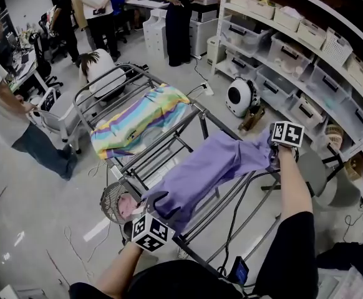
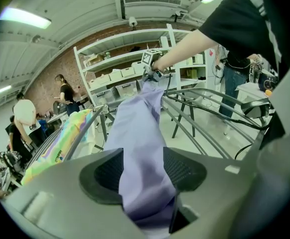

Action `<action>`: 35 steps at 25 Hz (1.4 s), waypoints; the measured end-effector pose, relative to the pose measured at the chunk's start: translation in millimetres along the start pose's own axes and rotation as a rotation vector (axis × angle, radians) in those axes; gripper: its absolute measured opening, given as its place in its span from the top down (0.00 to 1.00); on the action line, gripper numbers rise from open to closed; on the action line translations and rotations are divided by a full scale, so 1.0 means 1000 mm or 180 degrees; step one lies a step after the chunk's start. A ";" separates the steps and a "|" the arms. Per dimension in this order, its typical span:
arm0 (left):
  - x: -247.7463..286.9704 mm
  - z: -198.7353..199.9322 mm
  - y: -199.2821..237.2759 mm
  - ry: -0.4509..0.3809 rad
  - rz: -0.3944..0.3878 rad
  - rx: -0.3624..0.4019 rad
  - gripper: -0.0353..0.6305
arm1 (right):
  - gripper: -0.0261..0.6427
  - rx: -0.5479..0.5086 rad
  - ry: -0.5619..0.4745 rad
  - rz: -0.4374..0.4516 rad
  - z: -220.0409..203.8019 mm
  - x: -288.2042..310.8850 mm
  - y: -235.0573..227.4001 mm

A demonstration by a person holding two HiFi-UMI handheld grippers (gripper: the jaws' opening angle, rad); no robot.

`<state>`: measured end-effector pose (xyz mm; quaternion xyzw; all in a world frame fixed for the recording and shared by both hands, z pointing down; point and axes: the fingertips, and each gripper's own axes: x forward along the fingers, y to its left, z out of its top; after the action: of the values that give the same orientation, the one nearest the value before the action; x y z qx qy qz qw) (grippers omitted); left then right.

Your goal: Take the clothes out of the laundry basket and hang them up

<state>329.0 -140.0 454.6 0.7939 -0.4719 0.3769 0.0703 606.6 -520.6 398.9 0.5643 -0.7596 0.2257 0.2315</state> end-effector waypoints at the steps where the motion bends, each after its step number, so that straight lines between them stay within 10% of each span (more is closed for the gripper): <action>1: 0.000 0.000 0.000 -0.0005 -0.0003 0.0009 0.61 | 0.94 0.0022 0.0037 -0.0025 -0.007 0.000 -0.002; 17: -0.039 0.013 0.027 -0.0482 0.0033 0.0135 0.61 | 0.80 0.0231 -0.0383 0.0017 -0.021 -0.106 0.025; 35: -0.158 -0.023 0.074 -0.1211 0.0049 0.0215 0.61 | 0.80 0.0005 -0.1291 0.0389 -0.117 -0.306 0.248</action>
<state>214.3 -59.5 347.6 0.8491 -0.4698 0.2362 -0.0499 458.0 -155.2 285.8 0.5512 -0.8233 0.1217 0.0593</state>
